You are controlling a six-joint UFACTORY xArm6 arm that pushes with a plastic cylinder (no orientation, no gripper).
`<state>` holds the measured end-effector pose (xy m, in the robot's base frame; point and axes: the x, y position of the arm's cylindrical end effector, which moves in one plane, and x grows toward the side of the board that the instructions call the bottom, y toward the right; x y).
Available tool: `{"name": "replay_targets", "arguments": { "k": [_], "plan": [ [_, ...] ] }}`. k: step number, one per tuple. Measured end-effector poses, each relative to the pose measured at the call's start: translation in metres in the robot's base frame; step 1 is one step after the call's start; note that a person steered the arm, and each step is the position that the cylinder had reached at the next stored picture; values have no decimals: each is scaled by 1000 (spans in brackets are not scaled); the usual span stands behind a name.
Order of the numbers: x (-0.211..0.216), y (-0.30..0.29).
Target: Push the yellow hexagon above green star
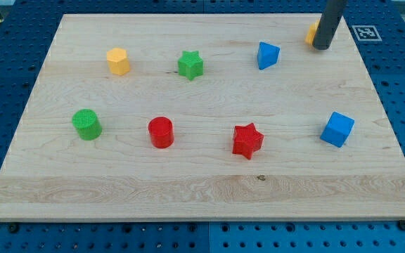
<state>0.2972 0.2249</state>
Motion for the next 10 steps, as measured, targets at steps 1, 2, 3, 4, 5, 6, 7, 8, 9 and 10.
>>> {"name": "replay_targets", "arguments": {
  "k": [1, 2, 3, 4, 5, 6, 7, 8, 9, 10],
  "plan": [
    [47, -27],
    [100, -68],
    [118, -117],
    [119, -176],
    [126, -234],
    [136, -285],
    [136, -337],
    [137, -386],
    [111, -411],
    [109, -423]
  ]
}}
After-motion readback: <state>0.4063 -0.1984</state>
